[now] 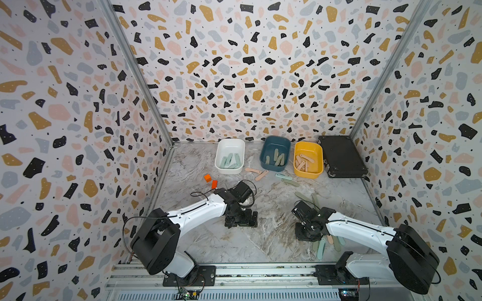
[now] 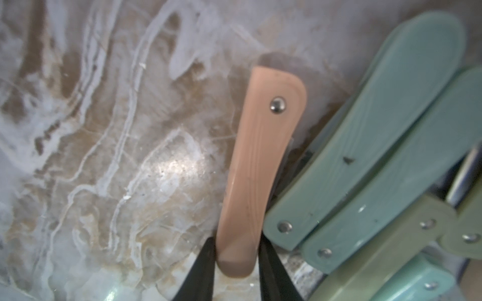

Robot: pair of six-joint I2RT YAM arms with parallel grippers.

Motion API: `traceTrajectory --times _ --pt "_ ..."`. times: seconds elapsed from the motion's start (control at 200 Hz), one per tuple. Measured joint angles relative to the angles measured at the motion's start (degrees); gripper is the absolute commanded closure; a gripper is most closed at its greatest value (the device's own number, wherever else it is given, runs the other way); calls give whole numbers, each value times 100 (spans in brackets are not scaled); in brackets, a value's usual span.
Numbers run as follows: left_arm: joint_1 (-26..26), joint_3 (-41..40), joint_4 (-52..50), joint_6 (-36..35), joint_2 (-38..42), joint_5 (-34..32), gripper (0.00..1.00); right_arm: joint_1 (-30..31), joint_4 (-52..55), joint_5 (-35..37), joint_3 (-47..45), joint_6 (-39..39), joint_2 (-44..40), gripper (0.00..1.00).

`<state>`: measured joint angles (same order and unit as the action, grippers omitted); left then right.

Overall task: Place the fruit knives into the storage box by color
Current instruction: Pick up the fruit knife from the center of the board, then place the fruit knife in the storage box.

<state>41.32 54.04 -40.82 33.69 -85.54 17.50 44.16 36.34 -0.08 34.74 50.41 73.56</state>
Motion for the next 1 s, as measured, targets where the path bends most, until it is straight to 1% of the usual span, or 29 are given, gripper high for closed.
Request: traceTrajectory --times 0.085,0.195,0.35,0.446,0.556,0.726,0.831,0.921,1.001 --pt "0 0 7 -2 -52 0 1 0 2 76 107 -59 140 79" --pt "0 0 13 -2 -79 0 1 0 4 142 203 -133 262 81" --pt "0 50 9 -7 -120 -20 1 -37 72 186 378 -308 378 82" --pt "-11 282 -44 -37 -236 -44 1 -238 190 175 715 -535 428 82" --pt "-48 743 -70 -114 -455 -48 1 -708 337 164 1364 -942 525 82" --pt "-149 1480 -142 -247 -881 -39 1 -1781 505 109 2627 -1740 1003 83" --pt "-216 1919 -227 -339 -1217 -42 1 -2382 575 66 3554 -2201 1593 83" --pt "-249 2192 -299 -413 -1464 -26 1 -2739 575 -20 4312 -2514 2177 84" --pt "-267 2267 -280 -439 -1561 -31 1 -2994 590 -175 4968 -2802 2785 83"
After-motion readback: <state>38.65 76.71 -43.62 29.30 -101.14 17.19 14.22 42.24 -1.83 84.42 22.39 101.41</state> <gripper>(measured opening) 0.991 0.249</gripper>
